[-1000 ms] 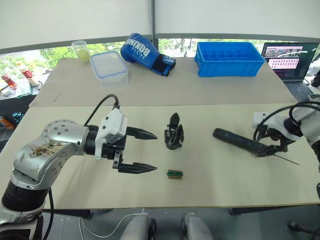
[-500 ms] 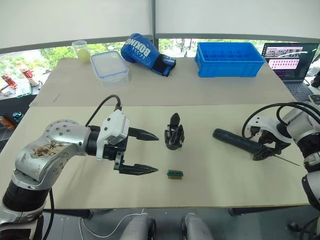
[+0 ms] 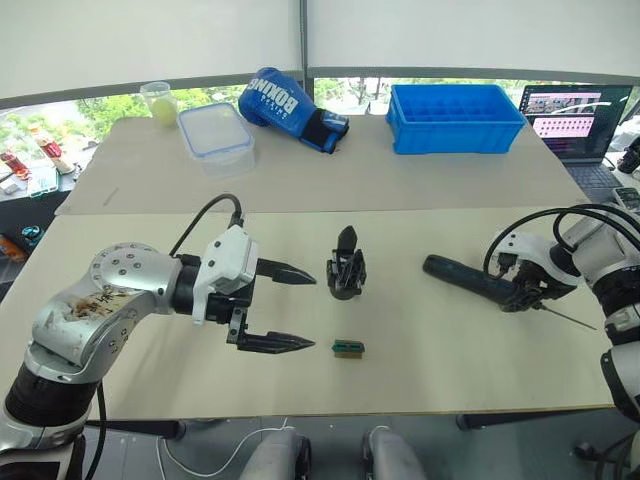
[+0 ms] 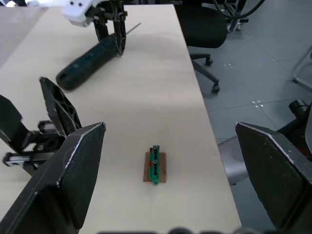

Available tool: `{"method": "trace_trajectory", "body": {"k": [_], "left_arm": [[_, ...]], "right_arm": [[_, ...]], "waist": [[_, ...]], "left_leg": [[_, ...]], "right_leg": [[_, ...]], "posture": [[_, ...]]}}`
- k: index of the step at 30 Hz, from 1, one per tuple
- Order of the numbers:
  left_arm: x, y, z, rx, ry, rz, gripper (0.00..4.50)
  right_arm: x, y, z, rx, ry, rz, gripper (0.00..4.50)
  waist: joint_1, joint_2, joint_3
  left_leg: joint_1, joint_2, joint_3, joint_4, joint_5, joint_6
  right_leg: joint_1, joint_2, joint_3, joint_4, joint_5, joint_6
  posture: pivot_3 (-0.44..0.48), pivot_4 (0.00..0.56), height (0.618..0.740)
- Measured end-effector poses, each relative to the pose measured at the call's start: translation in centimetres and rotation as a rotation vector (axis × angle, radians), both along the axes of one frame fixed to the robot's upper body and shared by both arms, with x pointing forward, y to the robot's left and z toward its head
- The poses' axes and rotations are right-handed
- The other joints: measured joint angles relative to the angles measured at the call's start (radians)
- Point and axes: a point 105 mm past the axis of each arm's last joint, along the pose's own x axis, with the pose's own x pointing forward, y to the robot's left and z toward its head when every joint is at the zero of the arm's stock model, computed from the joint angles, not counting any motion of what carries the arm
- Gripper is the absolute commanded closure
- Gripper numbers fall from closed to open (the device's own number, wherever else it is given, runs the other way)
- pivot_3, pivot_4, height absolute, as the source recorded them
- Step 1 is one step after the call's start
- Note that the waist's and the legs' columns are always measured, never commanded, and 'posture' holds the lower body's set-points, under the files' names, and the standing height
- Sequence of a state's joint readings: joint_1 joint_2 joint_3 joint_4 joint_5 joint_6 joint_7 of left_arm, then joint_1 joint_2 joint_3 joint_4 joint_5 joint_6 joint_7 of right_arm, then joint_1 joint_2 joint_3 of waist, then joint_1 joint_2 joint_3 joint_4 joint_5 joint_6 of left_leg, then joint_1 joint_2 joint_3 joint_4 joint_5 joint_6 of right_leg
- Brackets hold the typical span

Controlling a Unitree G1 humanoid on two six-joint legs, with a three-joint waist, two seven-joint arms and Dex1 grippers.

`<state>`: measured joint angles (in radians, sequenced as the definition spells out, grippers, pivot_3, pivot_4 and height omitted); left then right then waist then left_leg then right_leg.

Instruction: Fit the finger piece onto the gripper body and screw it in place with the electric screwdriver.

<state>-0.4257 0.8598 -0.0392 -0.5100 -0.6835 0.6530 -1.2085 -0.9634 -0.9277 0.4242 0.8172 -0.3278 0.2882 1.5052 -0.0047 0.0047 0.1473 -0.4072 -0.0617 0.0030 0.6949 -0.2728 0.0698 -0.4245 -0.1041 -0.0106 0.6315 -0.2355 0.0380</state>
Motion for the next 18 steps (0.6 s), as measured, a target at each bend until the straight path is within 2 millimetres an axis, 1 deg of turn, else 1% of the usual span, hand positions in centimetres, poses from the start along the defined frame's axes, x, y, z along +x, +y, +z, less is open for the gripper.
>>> {"method": "trace_trajectory", "body": {"k": [2,5,9,11,14,15,18], "left_arm": [[-0.1,0.1,-0.4,0.004,0.017,-0.005,0.00],[-0.4,0.3,-1.2,0.009,0.057,-0.005,0.00],[-0.4,0.7,-1.9,0.008,0.083,0.005,0.00],[-0.6,0.9,-2.4,0.006,0.105,0.009,0.00],[-0.8,1.0,-2.8,0.004,0.118,0.000,0.00],[-0.7,1.1,-2.9,0.003,0.123,0.001,0.00],[-0.4,1.6,-3.3,0.002,0.111,0.016,0.00]], "right_arm": [[0.4,0.9,0.7,0.063,-0.052,0.037,2.58],[0.9,2.4,2.8,0.210,-0.171,0.050,2.58],[1.3,4.0,6.8,0.469,-0.356,-0.036,2.58],[1.2,5.6,9.0,0.643,-0.454,-0.066,2.58],[0.7,7.6,11.4,0.831,-0.550,-0.105,2.58],[0.4,8.1,11.8,0.879,-0.576,-0.119,2.58],[-0.8,10.4,12.9,1.061,-0.613,-0.126,2.58]], "waist": [[-0.003,0.000,0.000],[-0.005,0.000,0.000],[0.002,0.000,0.000],[0.006,0.000,0.000],[0.009,0.000,0.000],[0.011,0.000,0.000],[0.017,0.000,0.000]], "left_leg": [[-0.001,0.000,0.000,0.000,0.000,0.000],[-0.001,0.001,0.000,0.000,0.000,0.000],[-0.001,0.001,-0.001,0.000,0.000,0.000],[-0.002,0.001,-0.001,0.000,0.000,0.000],[-0.001,0.002,-0.002,0.000,0.000,0.000],[-0.001,0.002,-0.002,0.000,0.000,0.000],[-0.002,0.001,-0.002,0.000,0.000,0.000]], "right_leg": [[-0.001,0.000,0.000,0.000,0.000,0.000],[-0.001,-0.001,0.000,0.000,0.000,0.000],[0.000,-0.004,0.001,0.000,0.000,0.000],[0.000,-0.005,0.003,0.000,0.000,0.000],[0.000,-0.004,0.004,0.001,0.000,0.000],[0.000,-0.005,0.004,0.001,0.000,0.000],[-0.001,-0.005,0.004,0.001,0.000,0.000]], "posture": [[0.000,0.150,0.740],[0.000,0.150,0.740],[0.000,0.150,0.740],[0.000,0.150,0.740],[0.000,0.150,0.740],[0.000,0.150,0.740],[0.000,0.150,0.740]]}}
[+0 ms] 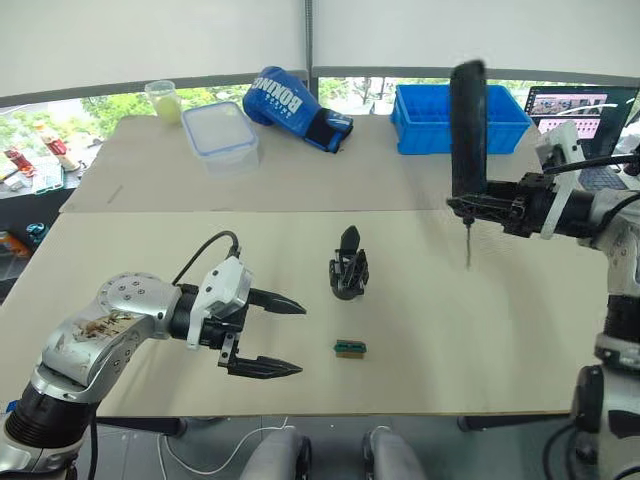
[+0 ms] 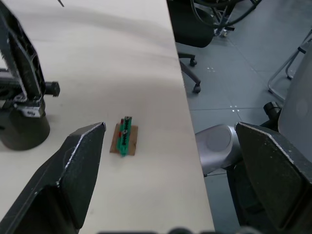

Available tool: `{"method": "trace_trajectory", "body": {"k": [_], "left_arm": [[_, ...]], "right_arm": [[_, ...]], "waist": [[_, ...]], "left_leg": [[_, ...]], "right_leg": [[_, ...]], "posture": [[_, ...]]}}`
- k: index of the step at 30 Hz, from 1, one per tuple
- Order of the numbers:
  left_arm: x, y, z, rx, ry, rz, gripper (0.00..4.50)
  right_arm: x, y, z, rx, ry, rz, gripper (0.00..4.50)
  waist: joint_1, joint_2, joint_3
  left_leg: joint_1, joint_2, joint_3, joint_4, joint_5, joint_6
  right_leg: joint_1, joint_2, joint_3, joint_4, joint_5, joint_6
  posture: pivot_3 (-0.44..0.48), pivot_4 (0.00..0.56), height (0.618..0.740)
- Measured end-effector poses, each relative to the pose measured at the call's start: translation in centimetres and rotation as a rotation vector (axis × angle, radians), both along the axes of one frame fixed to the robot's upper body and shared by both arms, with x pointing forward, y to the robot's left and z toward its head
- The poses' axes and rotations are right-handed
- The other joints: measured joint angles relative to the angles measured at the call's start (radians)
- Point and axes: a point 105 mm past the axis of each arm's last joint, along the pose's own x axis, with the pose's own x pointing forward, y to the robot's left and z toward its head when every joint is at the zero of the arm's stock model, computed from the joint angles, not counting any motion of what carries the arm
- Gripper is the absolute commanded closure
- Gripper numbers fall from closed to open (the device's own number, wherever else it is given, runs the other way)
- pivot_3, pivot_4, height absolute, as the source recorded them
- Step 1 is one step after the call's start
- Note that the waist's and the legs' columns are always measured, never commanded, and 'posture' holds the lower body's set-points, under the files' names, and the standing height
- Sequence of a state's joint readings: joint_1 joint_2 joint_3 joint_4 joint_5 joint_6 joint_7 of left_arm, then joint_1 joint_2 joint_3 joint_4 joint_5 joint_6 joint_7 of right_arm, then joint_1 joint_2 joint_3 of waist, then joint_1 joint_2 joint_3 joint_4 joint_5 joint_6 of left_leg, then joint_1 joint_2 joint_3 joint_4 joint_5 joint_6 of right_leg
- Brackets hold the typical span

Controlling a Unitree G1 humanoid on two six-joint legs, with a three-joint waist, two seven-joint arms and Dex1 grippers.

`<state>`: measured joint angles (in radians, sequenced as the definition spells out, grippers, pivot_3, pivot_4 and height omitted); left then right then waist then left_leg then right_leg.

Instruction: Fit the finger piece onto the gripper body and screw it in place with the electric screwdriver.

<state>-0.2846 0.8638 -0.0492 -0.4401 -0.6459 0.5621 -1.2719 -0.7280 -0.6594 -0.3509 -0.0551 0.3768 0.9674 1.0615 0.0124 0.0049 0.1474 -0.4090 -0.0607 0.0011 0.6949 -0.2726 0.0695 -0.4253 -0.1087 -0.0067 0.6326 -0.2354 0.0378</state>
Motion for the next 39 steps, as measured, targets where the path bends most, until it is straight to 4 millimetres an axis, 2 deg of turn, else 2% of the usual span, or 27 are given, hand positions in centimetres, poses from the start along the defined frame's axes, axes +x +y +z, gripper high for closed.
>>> {"method": "trace_trajectory", "body": {"k": [5,10,12,15,18,22,27,39], "left_arm": [[0.5,0.1,-0.3,-0.016,-0.042,0.020,0.00],[-0.1,0.5,-1.4,0.017,-0.046,-0.004,0.00],[-0.3,0.7,-1.7,0.027,-0.049,-0.021,0.00],[-0.4,0.8,-2.0,0.040,-0.067,-0.044,0.00],[-0.6,0.5,-2.7,0.052,-0.092,-0.072,0.00],[-0.6,0.1,-4.1,0.058,-0.147,-0.087,0.00],[0.3,-0.5,-4.0,0.008,-0.159,-0.059,0.00],[0.9,-1.2,-5.6,0.001,-0.118,-0.050,0.00]], "right_arm": [[-1.3,1.1,3.1,0.144,-0.129,-0.010,2.58],[-4.4,3.5,4.9,0.157,-0.247,0.121,2.58],[-7.0,4.8,4.3,0.113,-0.261,0.242,2.58],[-10.1,7.2,1.8,0.068,-0.219,0.417,2.58],[-11.5,8.7,-0.2,0.064,-0.198,0.506,2.58],[-11.2,9.2,-1.5,0.088,-0.217,0.487,2.58],[-11.4,9.6,-4.3,0.111,-0.182,0.485,2.58],[-11.1,10.1,-5.9,0.116,-0.186,0.477,2.58]], "waist": [[0.002,0.000,0.000],[-0.004,0.000,0.000],[-0.001,0.000,0.000],[0.000,0.000,0.000],[-0.001,0.000,0.000],[0.001,-0.001,0.000],[0.000,-0.001,0.000],[0.001,-0.002,0.000]], "left_leg": [[0.000,-0.002,0.000,0.000,0.000,0.001],[0.000,-0.001,0.000,-0.001,0.000,0.002],[0.000,0.000,-0.001,-0.001,-0.001,0.002],[0.001,-0.001,0.000,0.000,-0.001,0.003],[0.003,-0.002,0.002,0.001,-0.001,0.007],[0.004,-0.002,0.002,0.001,-0.001,0.006],[0.003,-0.003,0.002,0.000,0.000,0.005],[0.004,-0.003,0.002,0.001,0.000,0.005]], "right_leg": [[0.000,0.001,-0.001,0.000,0.000,0.000],[0.000,0.002,-0.003,0.000,0.000,0.000],[0.001,0.001,-0.003,-0.001,0.000,0.000],[0.002,0.001,-0.003,-0.001,0.000,0.000],[0.003,0.001,-0.003,-0.001,0.000,0.001],[0.004,0.001,-0.003,0.000,0.001,0.001],[0.003,0.002,-0.004,0.000,0.001,0.001],[0.003,0.003,-0.004,0.000,0.001,0.001]], "posture": [[0.000,0.150,0.740],[0.000,0.150,0.740],[0.000,0.150,0.740],[0.000,0.150,0.740],[0.000,0.150,0.740],[0.000,0.150,0.740],[0.000,0.150,0.740],[0.000,0.150,0.740]]}}
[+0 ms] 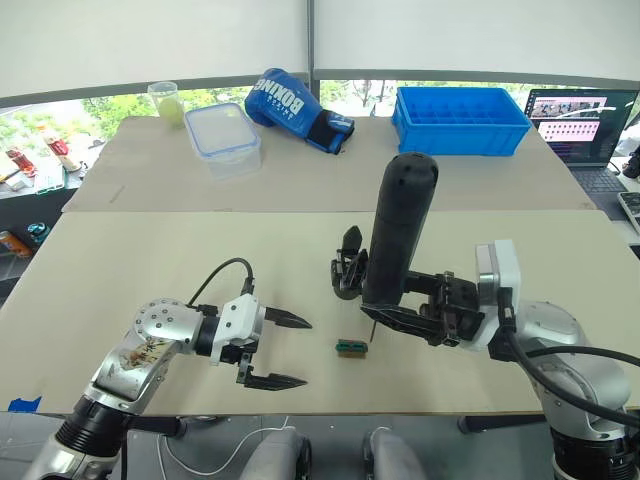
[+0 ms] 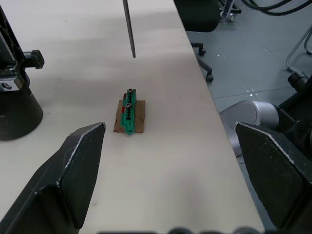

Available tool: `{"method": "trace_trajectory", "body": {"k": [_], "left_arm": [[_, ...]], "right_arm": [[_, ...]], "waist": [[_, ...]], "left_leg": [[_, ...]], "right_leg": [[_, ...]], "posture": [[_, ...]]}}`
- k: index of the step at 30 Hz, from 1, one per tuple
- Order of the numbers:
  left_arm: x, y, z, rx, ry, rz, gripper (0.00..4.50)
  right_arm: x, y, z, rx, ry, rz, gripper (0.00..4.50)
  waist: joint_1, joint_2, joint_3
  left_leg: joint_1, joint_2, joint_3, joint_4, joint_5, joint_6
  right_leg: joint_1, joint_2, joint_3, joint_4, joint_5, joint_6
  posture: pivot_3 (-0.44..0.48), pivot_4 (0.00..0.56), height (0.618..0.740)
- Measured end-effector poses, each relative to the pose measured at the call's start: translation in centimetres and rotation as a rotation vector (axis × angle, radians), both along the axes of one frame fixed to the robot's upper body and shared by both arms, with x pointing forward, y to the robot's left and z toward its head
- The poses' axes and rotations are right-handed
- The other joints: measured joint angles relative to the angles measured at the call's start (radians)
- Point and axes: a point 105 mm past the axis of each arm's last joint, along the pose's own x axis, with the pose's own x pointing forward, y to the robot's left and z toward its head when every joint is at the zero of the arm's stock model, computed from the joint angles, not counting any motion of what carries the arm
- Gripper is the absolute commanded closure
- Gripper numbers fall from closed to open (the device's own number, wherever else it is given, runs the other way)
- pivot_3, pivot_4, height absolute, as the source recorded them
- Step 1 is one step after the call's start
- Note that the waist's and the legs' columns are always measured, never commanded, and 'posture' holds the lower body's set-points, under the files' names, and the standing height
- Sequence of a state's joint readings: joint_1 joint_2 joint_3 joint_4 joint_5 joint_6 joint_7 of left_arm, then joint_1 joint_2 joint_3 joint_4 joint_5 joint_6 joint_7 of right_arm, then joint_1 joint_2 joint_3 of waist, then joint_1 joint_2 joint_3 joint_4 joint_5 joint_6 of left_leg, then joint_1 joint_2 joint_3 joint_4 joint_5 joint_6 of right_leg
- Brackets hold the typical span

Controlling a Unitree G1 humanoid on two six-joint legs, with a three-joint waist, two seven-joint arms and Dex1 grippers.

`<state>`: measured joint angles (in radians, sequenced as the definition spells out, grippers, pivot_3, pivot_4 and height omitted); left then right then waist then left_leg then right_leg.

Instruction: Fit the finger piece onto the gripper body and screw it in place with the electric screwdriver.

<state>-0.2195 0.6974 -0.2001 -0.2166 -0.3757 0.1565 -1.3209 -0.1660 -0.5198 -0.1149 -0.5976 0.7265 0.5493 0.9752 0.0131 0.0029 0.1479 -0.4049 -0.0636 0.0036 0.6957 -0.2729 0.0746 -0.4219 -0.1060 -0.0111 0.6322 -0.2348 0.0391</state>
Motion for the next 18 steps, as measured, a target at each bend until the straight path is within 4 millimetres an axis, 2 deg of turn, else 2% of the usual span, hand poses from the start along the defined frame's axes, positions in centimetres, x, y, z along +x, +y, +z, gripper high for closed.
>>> {"method": "trace_trajectory", "body": {"k": [5,18], "left_arm": [[0.5,-0.9,0.1,-0.024,-0.019,0.013,0.00],[1.1,-1.2,-0.3,-0.036,-0.013,0.054,0.00]], "right_arm": [[0.3,0.5,-0.4,-0.004,0.021,-0.006,2.58],[1.1,0.7,-0.8,-0.009,0.014,-0.046,2.58]], "waist": [[-0.001,-0.001,0.000],[-0.001,-0.001,0.000]], "left_leg": [[0.000,0.000,0.000,0.000,0.000,0.000],[0.000,0.000,0.000,0.000,0.000,0.000]], "right_leg": [[0.000,0.000,0.000,0.000,0.000,0.000],[0.000,0.000,0.000,0.000,0.000,0.000]], "posture": [[0.000,0.150,0.740],[0.000,0.150,0.740]]}}
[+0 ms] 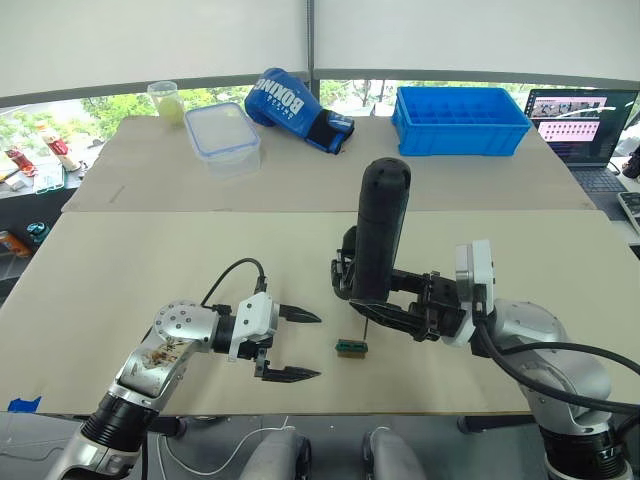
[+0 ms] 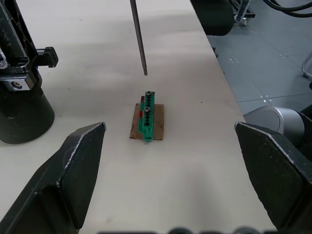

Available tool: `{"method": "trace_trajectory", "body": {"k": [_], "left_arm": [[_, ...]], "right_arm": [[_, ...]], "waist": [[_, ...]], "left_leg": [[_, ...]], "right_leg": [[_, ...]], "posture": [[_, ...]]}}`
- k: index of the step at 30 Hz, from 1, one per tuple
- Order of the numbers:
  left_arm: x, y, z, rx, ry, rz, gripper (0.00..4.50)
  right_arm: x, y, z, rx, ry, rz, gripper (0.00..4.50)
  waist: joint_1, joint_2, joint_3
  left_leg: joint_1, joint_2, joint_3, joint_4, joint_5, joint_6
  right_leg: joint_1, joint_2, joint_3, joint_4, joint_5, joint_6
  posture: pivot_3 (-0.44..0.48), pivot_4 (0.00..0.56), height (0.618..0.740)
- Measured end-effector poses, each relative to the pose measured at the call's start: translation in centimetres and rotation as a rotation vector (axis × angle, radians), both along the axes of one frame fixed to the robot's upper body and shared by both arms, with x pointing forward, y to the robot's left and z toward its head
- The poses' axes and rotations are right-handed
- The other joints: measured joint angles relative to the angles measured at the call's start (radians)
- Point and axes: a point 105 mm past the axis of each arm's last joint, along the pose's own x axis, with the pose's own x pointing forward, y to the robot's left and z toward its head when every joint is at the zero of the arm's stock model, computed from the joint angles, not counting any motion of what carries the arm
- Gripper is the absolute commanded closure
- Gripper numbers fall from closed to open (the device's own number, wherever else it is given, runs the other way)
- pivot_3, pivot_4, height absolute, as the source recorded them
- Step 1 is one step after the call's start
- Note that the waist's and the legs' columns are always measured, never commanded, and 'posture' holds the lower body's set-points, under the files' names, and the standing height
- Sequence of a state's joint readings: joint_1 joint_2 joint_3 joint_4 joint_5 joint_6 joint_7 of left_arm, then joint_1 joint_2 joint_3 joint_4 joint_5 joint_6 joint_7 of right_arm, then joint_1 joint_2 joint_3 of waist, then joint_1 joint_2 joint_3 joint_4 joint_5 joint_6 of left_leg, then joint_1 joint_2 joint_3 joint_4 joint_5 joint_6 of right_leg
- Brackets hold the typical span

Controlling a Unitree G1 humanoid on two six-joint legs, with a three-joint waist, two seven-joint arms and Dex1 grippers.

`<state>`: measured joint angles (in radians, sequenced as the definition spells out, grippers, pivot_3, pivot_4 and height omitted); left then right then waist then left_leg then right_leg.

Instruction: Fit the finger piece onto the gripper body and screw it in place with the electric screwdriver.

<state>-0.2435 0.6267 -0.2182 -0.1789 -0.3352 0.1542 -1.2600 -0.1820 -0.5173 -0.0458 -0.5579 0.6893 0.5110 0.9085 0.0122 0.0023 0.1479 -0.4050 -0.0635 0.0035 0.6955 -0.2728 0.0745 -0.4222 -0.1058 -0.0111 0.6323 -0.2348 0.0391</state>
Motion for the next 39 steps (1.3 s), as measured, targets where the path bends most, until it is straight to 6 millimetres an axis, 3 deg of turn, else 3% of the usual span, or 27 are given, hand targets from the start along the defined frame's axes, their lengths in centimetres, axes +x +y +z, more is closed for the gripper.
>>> {"method": "trace_trajectory", "body": {"k": [9,19,39], "left_arm": [[0.6,-0.9,-0.2,0.002,-0.004,0.006,0.00],[0.8,-1.6,-2.2,0.024,0.026,0.007,0.00],[1.0,-2.5,-2.9,0.031,0.028,-0.011,0.00]], "right_arm": [[0.3,-0.1,-0.3,0.003,0.016,-0.013,2.58],[0.4,0.1,-0.6,0.001,0.031,-0.010,2.58],[0.6,-0.1,-1.6,-0.018,0.040,-0.036,2.58]], "waist": [[0.000,0.000,0.000],[0.000,0.000,0.000],[0.001,0.000,0.000]], "left_leg": [[0.000,0.000,0.000,0.000,0.000,0.000],[0.000,0.000,0.000,0.000,0.000,0.000],[0.000,0.000,0.000,0.000,0.000,0.000]], "right_leg": [[0.000,0.000,0.000,0.000,0.000,0.000],[0.000,0.000,0.000,0.000,0.000,0.000],[0.000,0.000,0.000,0.000,0.000,0.000]], "posture": [[0.000,0.150,0.740],[0.000,0.150,0.740],[0.000,0.150,0.740]]}}
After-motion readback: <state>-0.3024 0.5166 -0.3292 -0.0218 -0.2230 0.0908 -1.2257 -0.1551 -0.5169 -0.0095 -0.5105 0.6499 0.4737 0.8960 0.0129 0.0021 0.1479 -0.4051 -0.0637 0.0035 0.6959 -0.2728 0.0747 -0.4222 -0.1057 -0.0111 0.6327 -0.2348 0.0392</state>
